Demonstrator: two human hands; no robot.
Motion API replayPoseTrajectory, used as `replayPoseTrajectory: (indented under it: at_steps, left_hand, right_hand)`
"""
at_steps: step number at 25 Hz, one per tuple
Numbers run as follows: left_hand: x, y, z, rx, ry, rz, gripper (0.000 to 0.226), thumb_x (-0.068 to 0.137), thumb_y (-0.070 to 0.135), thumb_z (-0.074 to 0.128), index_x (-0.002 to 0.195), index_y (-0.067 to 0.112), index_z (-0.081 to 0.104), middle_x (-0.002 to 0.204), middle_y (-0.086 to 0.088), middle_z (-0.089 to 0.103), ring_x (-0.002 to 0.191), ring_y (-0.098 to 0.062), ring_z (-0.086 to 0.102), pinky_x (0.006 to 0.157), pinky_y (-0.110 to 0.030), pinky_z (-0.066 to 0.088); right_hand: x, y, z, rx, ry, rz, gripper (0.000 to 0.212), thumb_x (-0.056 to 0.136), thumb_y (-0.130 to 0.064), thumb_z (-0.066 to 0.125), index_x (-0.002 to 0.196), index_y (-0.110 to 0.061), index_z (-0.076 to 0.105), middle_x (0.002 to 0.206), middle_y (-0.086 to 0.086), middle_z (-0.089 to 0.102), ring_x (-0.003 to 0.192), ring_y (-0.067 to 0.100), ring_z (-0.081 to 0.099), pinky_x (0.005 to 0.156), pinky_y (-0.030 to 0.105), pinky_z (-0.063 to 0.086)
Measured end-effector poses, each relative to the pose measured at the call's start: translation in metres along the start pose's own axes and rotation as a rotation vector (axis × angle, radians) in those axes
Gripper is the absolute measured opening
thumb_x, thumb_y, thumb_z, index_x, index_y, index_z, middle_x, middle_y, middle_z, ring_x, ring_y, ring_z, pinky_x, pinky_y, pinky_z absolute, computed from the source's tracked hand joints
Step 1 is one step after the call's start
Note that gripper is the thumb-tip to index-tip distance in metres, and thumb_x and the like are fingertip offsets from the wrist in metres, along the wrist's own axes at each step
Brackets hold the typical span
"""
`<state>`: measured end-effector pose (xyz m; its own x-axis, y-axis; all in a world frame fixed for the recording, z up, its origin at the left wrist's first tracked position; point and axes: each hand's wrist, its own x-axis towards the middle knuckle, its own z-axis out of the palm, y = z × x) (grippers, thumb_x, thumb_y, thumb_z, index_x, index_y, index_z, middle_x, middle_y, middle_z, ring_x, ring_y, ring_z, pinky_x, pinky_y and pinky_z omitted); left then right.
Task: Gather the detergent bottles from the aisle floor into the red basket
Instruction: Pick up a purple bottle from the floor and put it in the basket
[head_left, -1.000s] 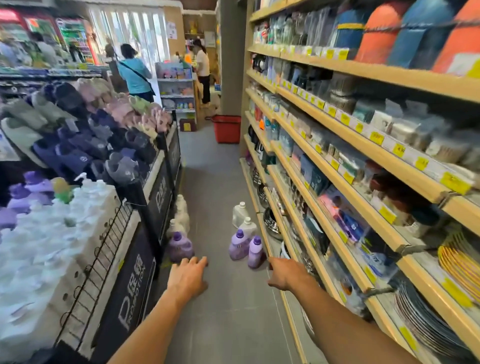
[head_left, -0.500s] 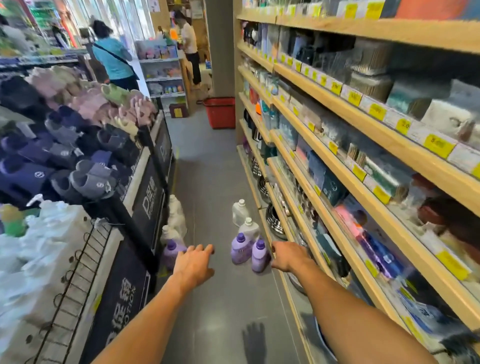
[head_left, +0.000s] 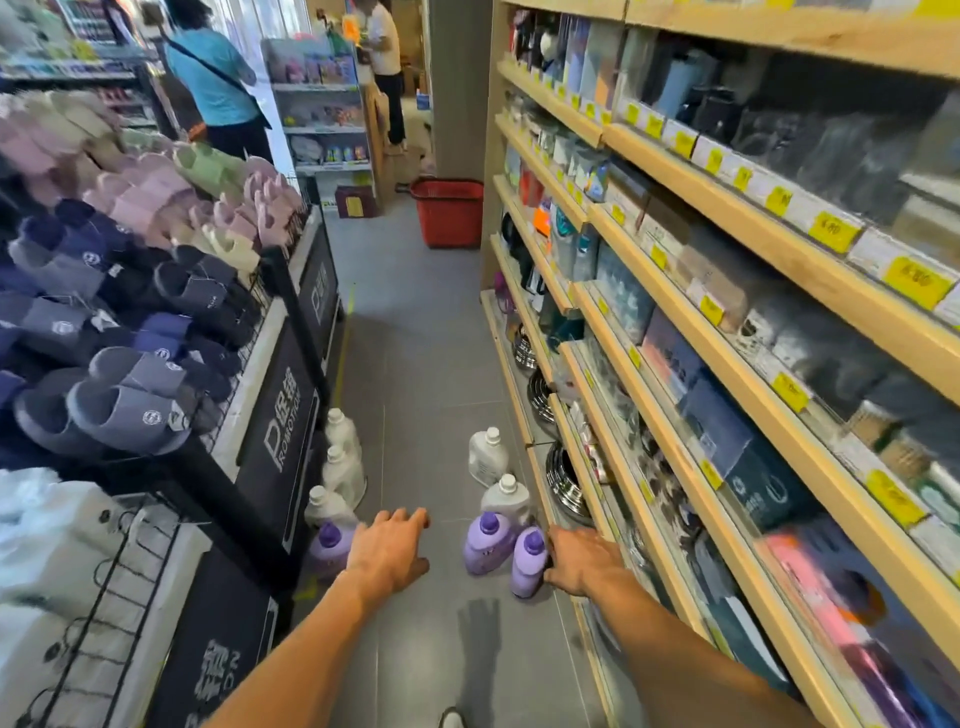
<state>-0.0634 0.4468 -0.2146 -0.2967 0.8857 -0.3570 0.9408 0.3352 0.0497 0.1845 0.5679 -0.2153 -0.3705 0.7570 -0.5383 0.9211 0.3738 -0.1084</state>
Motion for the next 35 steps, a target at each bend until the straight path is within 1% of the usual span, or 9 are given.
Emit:
replayPoseTrajectory:
  at_steps: [3, 7, 12, 18, 22, 25, 27, 31, 35]
  left_hand:
    - [0.053, -0.023, -0.011, -0.030, -0.009, -0.006, 0.057, 0.088, 0.047, 0.063, 0.139, 0.031, 0.041, 0.138, -0.002, 0.054, 0.129, -0.028, 0.050, 0.103, -0.044, 0.041]
    - [0.104, -0.025, 0.001, -0.064, -0.091, 0.012, 0.059, 0.087, 0.048, 0.063, 0.140, 0.032, 0.041, 0.142, 0.000, 0.054, 0.129, -0.028, 0.050, 0.103, -0.042, 0.042]
    - [0.184, -0.024, 0.014, -0.099, -0.180, 0.015, 0.061, 0.088, 0.049, 0.064, 0.141, 0.031, 0.040, 0.144, -0.001, 0.051, 0.130, -0.030, 0.049, 0.105, -0.043, 0.041]
    - [0.272, -0.030, 0.029, -0.115, -0.295, -0.071, 0.060, 0.088, 0.049, 0.065, 0.139, 0.029, 0.042, 0.141, -0.004, 0.053, 0.127, -0.031, 0.052, 0.103, -0.043, 0.044]
    - [0.323, -0.029, 0.069, -0.177, -0.335, -0.131, 0.061, 0.090, 0.048, 0.064, 0.142, 0.030, 0.039, 0.140, -0.003, 0.052, 0.128, -0.031, 0.049, 0.103, -0.042, 0.041]
    - [0.362, -0.024, 0.141, -0.268, -0.377, -0.162, 0.064, 0.089, 0.047, 0.064, 0.145, 0.030, 0.037, 0.138, -0.002, 0.052, 0.127, -0.031, 0.049, 0.101, -0.044, 0.040]
    - [0.386, -0.020, 0.206, -0.340, -0.429, -0.174, 0.066, 0.087, 0.047, 0.067, 0.144, 0.029, 0.039, 0.136, -0.003, 0.052, 0.127, -0.032, 0.049, 0.099, -0.045, 0.042]
    - [0.451, -0.023, 0.353, -0.368, -0.459, -0.172, 0.077, 0.080, 0.049, 0.074, 0.146, 0.028, 0.040, 0.135, -0.003, 0.050, 0.124, -0.030, 0.050, 0.096, -0.044, 0.044]
    - [0.515, -0.020, 0.494, -0.358, -0.423, -0.125, 0.095, 0.076, 0.051, 0.079, 0.153, 0.020, 0.033, 0.145, -0.008, 0.043, 0.125, -0.033, 0.050, 0.094, -0.048, 0.046]
  right_hand:
    - [0.047, -0.015, -0.013, 0.030, -0.014, -0.001, 0.050, 0.076, -0.044, 0.073, 0.119, -0.028, 0.052, 0.121, 0.006, 0.065, 0.119, 0.032, 0.059, 0.095, 0.040, 0.049]
    - [0.092, -0.014, -0.025, 0.058, 0.006, 0.013, 0.051, 0.083, -0.047, 0.068, 0.127, -0.028, 0.053, 0.131, 0.004, 0.062, 0.124, 0.031, 0.056, 0.099, 0.040, 0.047]
    - [0.184, -0.005, -0.028, 0.049, -0.092, 0.021, 0.060, 0.080, -0.050, 0.067, 0.134, -0.029, 0.052, 0.134, 0.009, 0.062, 0.125, 0.032, 0.056, 0.100, 0.040, 0.048]
    - [0.289, -0.009, -0.025, 0.089, -0.161, -0.052, 0.041, 0.095, -0.035, 0.062, 0.134, -0.024, 0.055, 0.135, 0.010, 0.060, 0.128, 0.032, 0.054, 0.101, 0.038, 0.046]
    - [0.355, -0.007, 0.012, 0.248, -0.236, 0.006, 0.048, 0.089, -0.035, 0.063, 0.133, -0.018, 0.054, 0.129, 0.015, 0.058, 0.125, 0.037, 0.054, 0.098, 0.043, 0.051]
    - [0.420, 0.004, 0.077, 0.408, -0.354, 0.100, 0.073, 0.080, -0.050, 0.055, 0.140, -0.009, 0.050, 0.141, 0.026, 0.049, 0.132, 0.044, 0.049, 0.107, 0.054, 0.047]
    - [0.467, 0.013, 0.126, 0.382, -0.390, 0.057, 0.065, 0.080, -0.048, 0.059, 0.136, -0.016, 0.054, 0.139, 0.026, 0.048, 0.128, 0.045, 0.051, 0.106, 0.055, 0.047]
    - [0.589, 0.024, 0.225, 0.291, -0.354, 0.018, 0.065, 0.081, -0.013, 0.080, 0.140, -0.004, 0.055, 0.133, 0.025, 0.056, 0.121, 0.040, 0.057, 0.101, 0.042, 0.044]
    - [0.687, 0.037, 0.314, 0.158, -0.339, -0.111, 0.080, 0.082, -0.011, 0.077, 0.154, -0.012, 0.040, 0.149, 0.020, 0.049, 0.129, 0.038, 0.054, 0.102, 0.042, 0.045]
